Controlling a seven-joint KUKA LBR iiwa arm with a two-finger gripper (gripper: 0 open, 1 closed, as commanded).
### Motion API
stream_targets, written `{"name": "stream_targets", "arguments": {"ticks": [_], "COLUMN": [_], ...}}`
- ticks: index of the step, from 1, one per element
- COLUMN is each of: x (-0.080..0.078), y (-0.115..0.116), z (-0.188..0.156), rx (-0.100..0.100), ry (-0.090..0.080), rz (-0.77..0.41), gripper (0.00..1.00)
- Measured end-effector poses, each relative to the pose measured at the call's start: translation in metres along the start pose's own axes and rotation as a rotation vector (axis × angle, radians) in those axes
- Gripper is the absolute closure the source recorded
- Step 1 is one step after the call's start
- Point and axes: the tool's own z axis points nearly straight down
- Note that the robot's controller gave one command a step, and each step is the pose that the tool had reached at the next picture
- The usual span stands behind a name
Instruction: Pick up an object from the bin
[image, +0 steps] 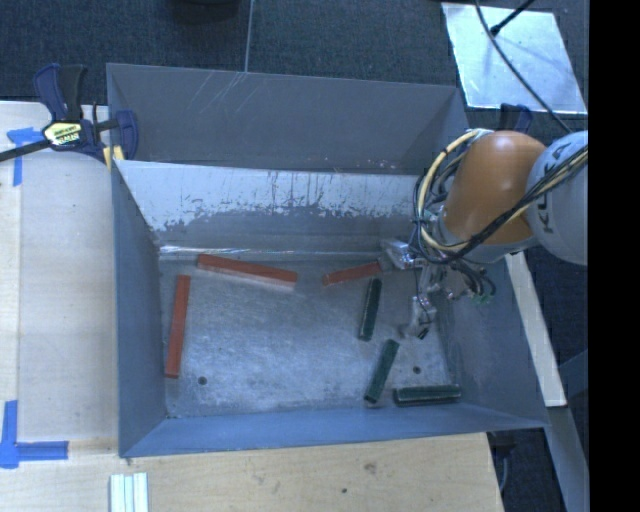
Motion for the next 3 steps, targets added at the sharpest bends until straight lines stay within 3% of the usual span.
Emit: {"name": "stream_targets", "arguments": {"ticks": [1,2,3], "x": [-0.014,-0.023,-0.031], "y": [0.034,0.026,0.025], "z": [-0.034,-0.062,-0.001], "rx": [0.001,0.002,-0.006], "ry": [-0.005,-0.003,0.003], "rz": [-0.453,-0.821,-1.178], "gripper": [0.0,0.0,0.0]}}
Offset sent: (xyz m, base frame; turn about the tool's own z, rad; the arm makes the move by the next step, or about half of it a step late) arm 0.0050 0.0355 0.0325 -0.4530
